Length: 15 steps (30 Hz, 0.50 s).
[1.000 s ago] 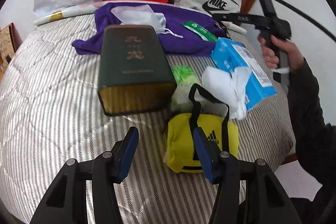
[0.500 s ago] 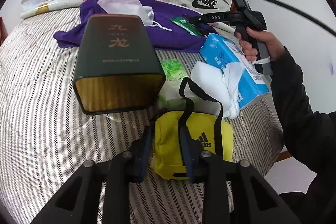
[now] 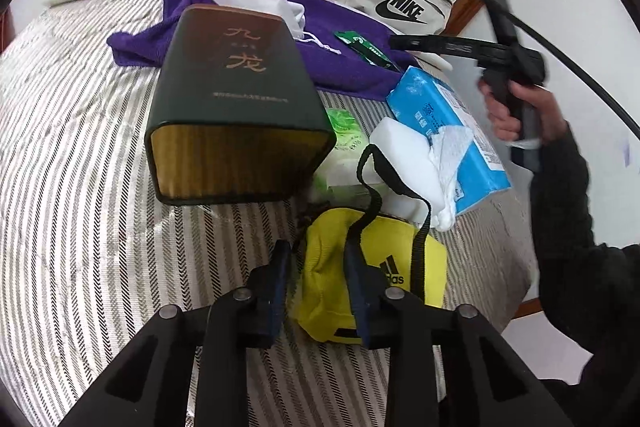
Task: Organize soft objects
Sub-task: 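Lower the strap onto the towel and open the right gripper while the left gripper grasps the yellow Adidas pouch, then grasp the white sponge block with the right gripper while the left gripper lifts the pouch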
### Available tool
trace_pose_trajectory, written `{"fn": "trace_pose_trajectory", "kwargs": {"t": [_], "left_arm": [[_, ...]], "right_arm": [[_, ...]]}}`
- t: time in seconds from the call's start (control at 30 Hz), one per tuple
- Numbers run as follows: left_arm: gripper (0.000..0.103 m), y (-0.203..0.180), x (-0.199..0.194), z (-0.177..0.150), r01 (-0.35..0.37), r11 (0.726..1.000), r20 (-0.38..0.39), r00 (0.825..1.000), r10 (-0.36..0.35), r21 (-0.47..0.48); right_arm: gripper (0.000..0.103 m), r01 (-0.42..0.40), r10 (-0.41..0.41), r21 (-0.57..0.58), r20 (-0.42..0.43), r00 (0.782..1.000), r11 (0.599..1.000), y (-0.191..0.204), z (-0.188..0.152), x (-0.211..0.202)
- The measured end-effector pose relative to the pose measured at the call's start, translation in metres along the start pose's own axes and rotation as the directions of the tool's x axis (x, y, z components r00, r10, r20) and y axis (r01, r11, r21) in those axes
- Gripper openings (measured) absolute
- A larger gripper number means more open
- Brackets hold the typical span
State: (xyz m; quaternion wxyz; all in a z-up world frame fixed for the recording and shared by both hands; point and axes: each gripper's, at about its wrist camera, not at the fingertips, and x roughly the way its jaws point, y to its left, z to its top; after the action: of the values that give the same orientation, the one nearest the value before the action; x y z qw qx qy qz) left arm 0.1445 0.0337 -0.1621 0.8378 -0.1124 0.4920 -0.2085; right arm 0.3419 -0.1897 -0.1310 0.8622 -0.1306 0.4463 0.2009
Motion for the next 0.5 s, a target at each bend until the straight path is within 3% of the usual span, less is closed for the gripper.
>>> {"fn": "trace_pose_trajectory", "kwargs": {"t": [0.27,0.5], "left_arm": [[0.011,-0.013,-0.006,-0.004,-0.037,0.999,0.04,0.999,0.035,0.039],[0.011,-0.014,-0.027,-0.01,-0.079,0.996,0.081,0.994,0.075,0.043]], "right_arm": [[0.052,-0.06,0.061,-0.006,0.047,0.997,0.998,0.029,-0.04,-0.055],[0.052,-0.107,0.108,-0.024,0.042,0.993,0.994,0.062,-0.076,-0.077]]}}
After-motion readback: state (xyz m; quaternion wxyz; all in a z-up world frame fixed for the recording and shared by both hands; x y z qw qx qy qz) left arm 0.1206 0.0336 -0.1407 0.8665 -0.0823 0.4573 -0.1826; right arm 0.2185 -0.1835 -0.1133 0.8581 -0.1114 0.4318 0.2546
